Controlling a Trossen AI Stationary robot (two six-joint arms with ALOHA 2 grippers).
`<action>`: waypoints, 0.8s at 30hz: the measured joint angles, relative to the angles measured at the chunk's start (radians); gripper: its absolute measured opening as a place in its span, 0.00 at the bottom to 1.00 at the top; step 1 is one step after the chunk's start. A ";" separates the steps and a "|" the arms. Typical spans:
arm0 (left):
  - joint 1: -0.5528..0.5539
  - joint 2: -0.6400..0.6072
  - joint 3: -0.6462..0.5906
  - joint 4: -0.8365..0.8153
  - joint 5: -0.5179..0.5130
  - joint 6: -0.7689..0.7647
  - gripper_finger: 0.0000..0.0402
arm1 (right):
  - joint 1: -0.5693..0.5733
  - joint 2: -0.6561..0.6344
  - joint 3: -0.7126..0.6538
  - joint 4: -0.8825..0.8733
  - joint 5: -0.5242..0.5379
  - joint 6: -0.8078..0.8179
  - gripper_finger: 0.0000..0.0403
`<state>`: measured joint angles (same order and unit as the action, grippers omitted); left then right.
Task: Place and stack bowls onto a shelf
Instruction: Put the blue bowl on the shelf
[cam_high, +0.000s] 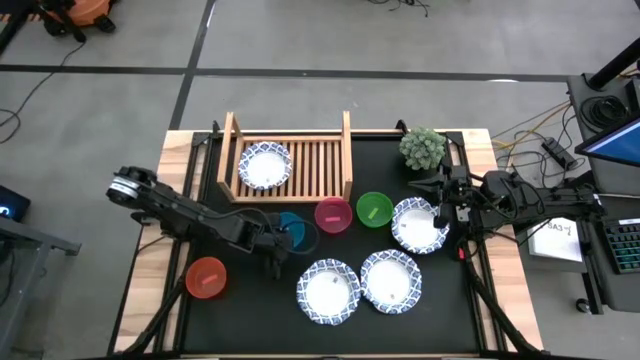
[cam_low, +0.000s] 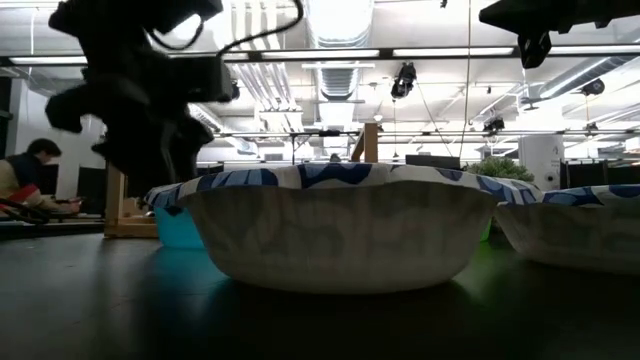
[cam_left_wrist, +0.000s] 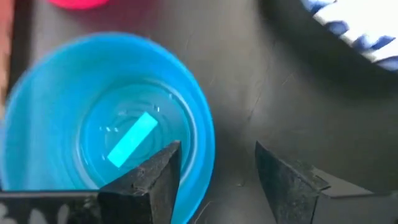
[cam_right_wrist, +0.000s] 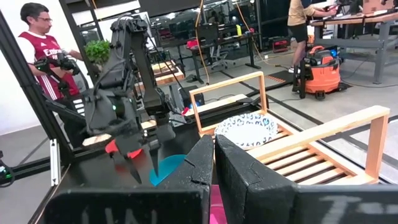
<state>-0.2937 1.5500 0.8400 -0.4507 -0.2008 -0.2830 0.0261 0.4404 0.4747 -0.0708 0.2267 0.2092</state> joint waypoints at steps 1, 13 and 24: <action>0.000 0.010 0.000 0.002 0.000 -0.007 0.44 | 0.000 0.000 0.000 0.000 0.000 0.000 0.02; 0.001 0.051 0.011 -0.005 0.000 0.016 0.03 | 0.000 0.000 0.000 -0.003 0.000 -0.003 0.02; 0.002 0.002 0.157 -0.171 -0.007 0.225 0.00 | 0.000 0.001 0.000 -0.003 0.001 -0.003 0.02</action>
<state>-0.2914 1.5522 0.9973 -0.6213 -0.2075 -0.0577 0.0261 0.4412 0.4747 -0.0741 0.2279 0.2058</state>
